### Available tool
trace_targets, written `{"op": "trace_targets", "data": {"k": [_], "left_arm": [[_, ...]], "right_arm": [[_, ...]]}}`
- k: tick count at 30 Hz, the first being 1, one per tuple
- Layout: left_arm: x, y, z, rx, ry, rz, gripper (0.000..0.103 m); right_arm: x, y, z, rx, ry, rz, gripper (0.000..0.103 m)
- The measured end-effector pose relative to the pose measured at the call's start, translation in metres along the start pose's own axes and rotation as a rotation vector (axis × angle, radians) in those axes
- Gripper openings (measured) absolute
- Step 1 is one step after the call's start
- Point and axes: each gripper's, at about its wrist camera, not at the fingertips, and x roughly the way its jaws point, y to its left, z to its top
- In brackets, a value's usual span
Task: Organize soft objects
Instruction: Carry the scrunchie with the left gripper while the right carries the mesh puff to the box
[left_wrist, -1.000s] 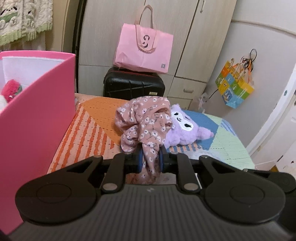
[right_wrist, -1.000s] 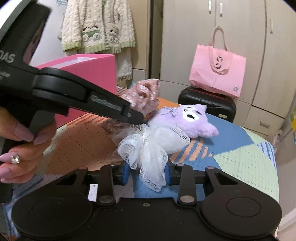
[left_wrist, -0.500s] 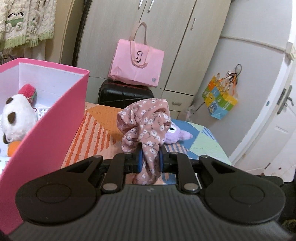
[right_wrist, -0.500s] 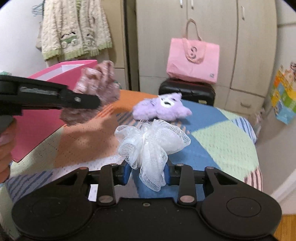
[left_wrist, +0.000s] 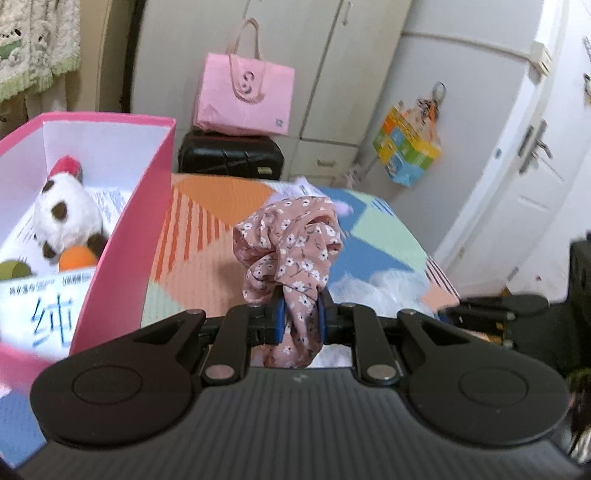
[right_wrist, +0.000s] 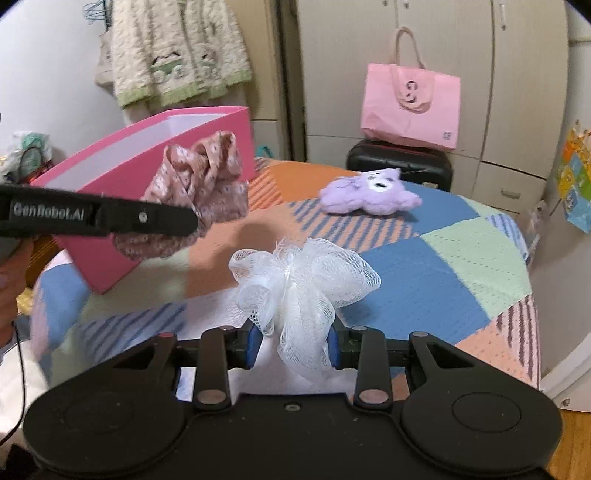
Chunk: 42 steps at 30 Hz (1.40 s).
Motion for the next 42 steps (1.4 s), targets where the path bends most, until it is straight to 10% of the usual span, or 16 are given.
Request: {"op": "trace_targets", "data": {"k": [27,42], "left_arm": [[-0.105,0.024,-0.028,-0.010,0.236,-0.080,0.016],[-0.165,0.032,0.020,0.101,-0.012,0.029,0.016]], "right_arm": [[-0.074,0.091,0.000,-0.154,-0.001,0.236,0.041],[-0.072,0.140,0.069,-0.243,-0.164,0.268,0.041]]}}
